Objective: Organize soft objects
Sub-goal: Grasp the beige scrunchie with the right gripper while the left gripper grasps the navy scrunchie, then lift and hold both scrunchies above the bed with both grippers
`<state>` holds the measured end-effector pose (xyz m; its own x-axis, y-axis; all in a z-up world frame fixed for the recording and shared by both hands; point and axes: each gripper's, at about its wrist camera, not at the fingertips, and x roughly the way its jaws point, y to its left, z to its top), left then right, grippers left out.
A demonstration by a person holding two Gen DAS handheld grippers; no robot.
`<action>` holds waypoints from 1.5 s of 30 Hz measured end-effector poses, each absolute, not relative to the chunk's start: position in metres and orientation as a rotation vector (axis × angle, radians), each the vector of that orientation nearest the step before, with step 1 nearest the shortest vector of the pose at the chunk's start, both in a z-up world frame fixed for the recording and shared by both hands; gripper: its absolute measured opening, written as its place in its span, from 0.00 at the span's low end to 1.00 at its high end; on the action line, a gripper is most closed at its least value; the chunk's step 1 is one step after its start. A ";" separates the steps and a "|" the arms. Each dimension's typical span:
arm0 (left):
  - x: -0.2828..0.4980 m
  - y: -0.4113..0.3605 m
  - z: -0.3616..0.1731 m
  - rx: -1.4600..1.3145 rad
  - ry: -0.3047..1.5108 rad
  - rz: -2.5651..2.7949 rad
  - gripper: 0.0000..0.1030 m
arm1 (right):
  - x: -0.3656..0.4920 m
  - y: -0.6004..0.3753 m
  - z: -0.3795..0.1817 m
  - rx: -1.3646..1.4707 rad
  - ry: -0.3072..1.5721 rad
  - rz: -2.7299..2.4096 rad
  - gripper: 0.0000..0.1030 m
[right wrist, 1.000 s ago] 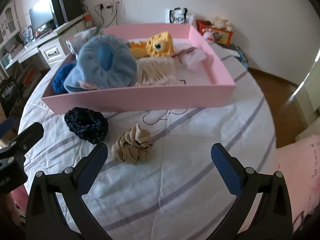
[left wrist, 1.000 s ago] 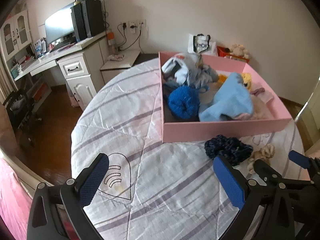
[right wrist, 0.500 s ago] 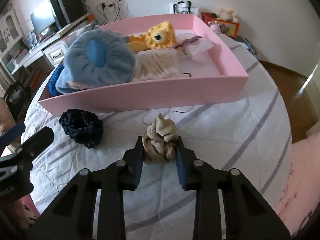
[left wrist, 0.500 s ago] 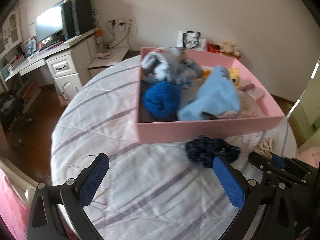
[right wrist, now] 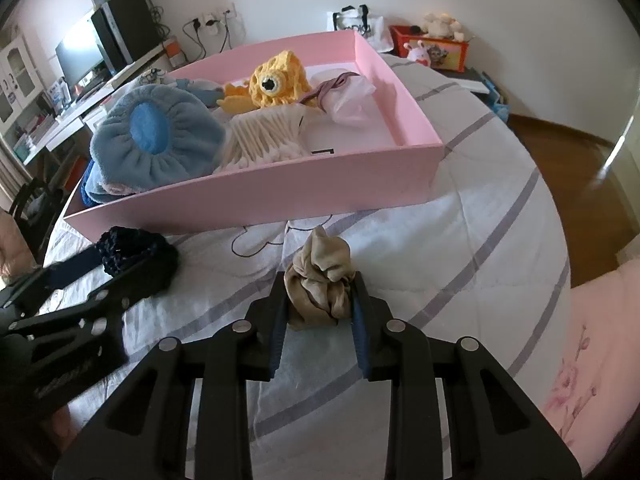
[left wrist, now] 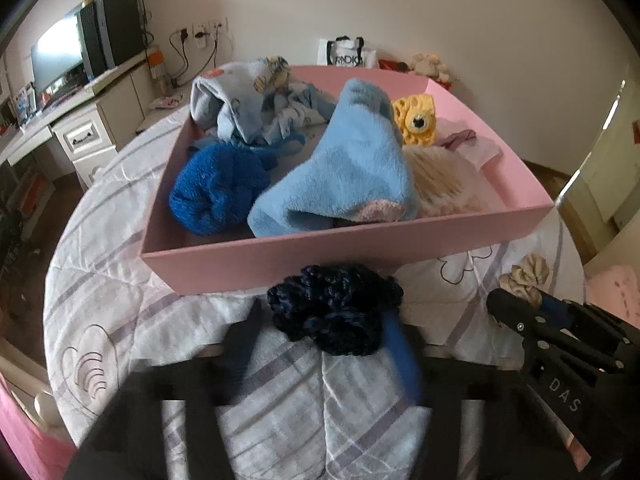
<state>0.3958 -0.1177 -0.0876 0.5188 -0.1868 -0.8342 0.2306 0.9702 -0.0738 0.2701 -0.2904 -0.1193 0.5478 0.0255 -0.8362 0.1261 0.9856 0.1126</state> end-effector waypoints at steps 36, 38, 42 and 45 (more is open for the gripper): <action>0.346 -0.105 -0.040 0.056 0.905 -0.266 0.16 | 0.238 -0.273 -0.084 0.125 0.934 -0.096 0.24; 0.338 -0.101 -0.033 0.054 0.892 -0.264 0.16 | 0.232 -0.268 -0.077 0.116 0.921 -0.095 0.24; 0.323 -0.094 -0.021 0.046 0.867 -0.259 0.16 | 0.220 -0.261 -0.064 0.099 0.891 -0.091 0.24; 0.309 -0.089 -0.010 0.046 0.842 -0.255 0.15 | 0.211 -0.255 -0.054 0.087 0.870 -0.091 0.24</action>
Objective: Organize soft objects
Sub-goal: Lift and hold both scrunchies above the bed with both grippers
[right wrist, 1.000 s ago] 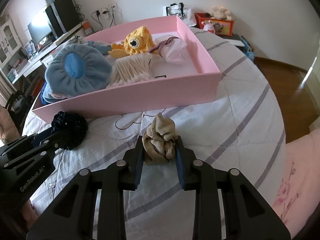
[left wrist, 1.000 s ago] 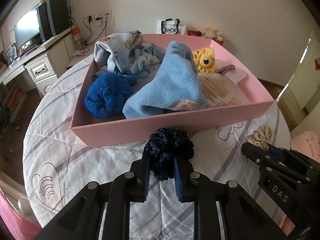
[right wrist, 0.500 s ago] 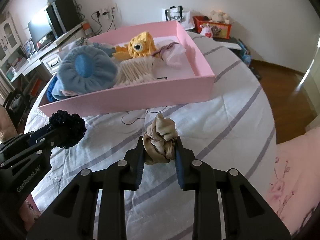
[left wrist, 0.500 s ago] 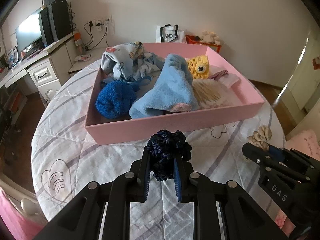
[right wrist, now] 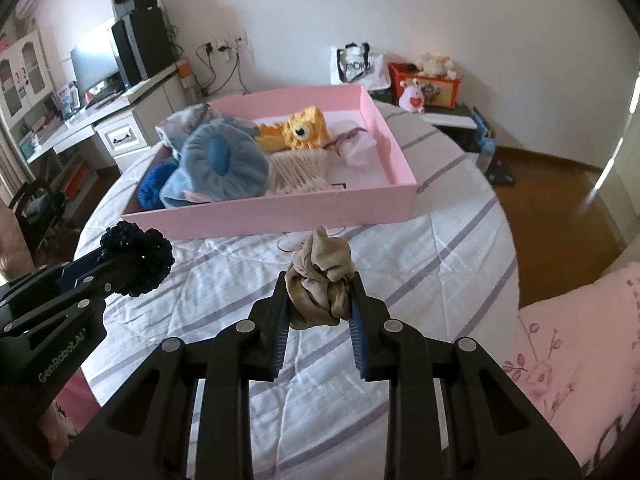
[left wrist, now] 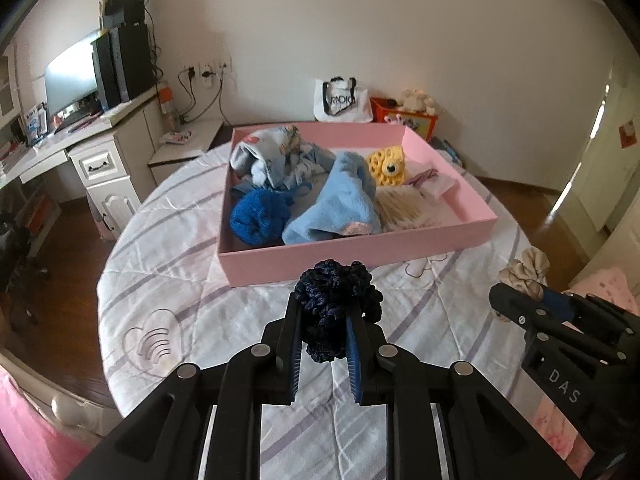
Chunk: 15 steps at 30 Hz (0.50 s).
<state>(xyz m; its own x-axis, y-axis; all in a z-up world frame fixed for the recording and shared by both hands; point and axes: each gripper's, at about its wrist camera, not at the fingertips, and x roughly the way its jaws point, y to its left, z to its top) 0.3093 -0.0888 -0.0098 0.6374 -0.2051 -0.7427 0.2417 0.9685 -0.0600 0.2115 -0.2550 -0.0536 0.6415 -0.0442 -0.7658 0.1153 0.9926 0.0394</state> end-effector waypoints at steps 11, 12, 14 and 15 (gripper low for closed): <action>0.253 -0.070 0.028 0.034 0.752 -0.233 0.15 | 0.177 -0.231 -0.019 0.040 0.782 -0.070 0.23; 0.249 -0.069 0.031 0.034 0.744 -0.231 0.15 | 0.175 -0.230 -0.017 0.037 0.775 -0.068 0.23; 0.240 -0.067 0.037 0.034 0.725 -0.228 0.15 | 0.168 -0.227 -0.010 0.030 0.757 -0.065 0.23; 0.236 -0.066 0.040 0.034 0.717 -0.226 0.15 | 0.165 -0.226 -0.008 0.027 0.749 -0.064 0.23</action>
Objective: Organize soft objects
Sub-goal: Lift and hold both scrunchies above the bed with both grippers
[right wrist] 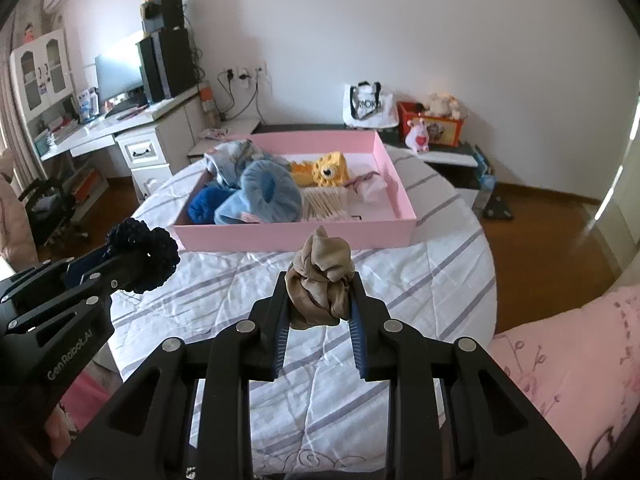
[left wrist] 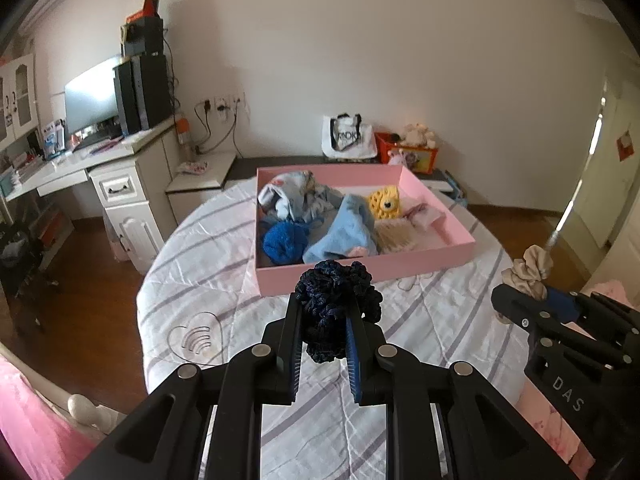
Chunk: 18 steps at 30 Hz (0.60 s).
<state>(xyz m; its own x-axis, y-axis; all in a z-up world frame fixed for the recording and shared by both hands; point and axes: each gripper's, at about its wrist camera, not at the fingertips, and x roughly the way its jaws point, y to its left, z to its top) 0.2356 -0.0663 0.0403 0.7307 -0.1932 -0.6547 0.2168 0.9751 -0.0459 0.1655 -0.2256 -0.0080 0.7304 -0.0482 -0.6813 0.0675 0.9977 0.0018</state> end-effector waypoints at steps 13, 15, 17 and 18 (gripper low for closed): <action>0.170 -0.062 0.077 0.047 0.610 -0.206 0.15 | 0.120 -0.216 0.023 0.013 0.645 -0.049 0.23; 0.159 -0.062 0.082 0.048 0.593 -0.205 0.15 | 0.113 -0.215 0.029 0.012 0.627 -0.047 0.23; 0.148 -0.061 0.086 0.050 0.575 -0.202 0.15 | 0.105 -0.214 0.033 0.010 0.609 -0.046 0.23; 0.142 -0.060 0.088 0.051 0.569 -0.198 0.15 | 0.102 -0.213 0.034 0.008 0.601 -0.044 0.23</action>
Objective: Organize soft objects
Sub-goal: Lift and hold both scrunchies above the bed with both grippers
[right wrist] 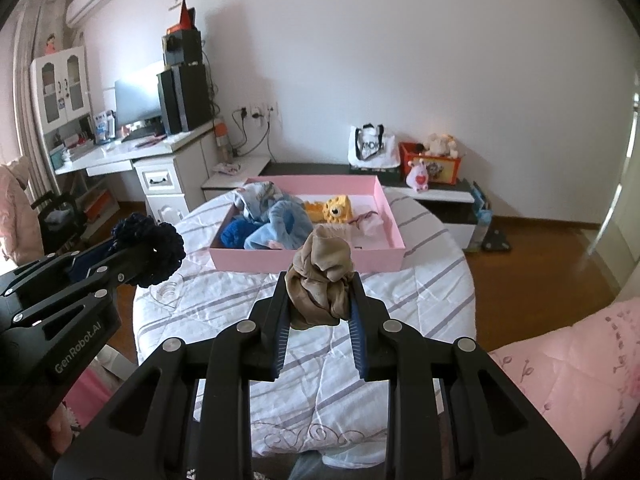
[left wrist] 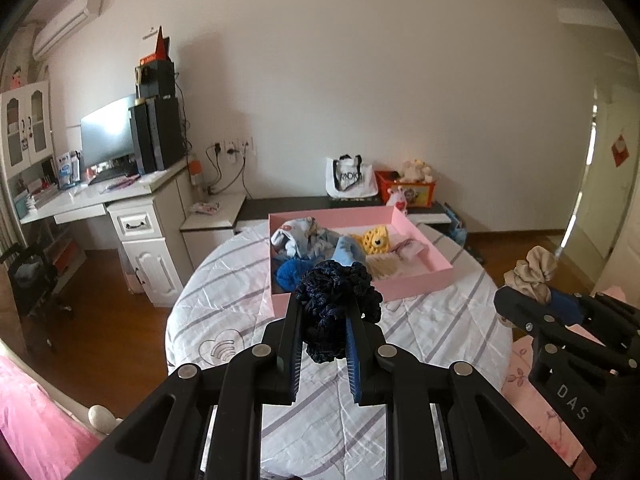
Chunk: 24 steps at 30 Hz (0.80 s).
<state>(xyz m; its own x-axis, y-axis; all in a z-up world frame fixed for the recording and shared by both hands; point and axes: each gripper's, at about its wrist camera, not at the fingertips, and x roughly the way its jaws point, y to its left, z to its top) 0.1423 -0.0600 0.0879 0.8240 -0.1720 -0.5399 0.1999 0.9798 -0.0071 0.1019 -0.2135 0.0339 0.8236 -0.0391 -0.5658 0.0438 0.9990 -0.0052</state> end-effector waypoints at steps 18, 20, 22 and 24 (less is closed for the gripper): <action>0.067 -0.055 0.105 0.051 0.468 -0.148 0.15 | 0.051 -0.206 0.059 -0.011 0.485 -0.017 0.23; 0.063 -0.056 0.105 0.051 0.465 -0.147 0.15 | 0.048 -0.206 0.060 -0.009 0.479 -0.017 0.23; 0.061 -0.059 0.103 0.052 0.466 -0.148 0.15 | 0.046 -0.206 0.061 -0.007 0.475 -0.017 0.23; 0.062 -0.058 0.103 0.051 0.468 -0.147 0.15 | 0.044 -0.207 0.061 -0.007 0.471 -0.017 0.23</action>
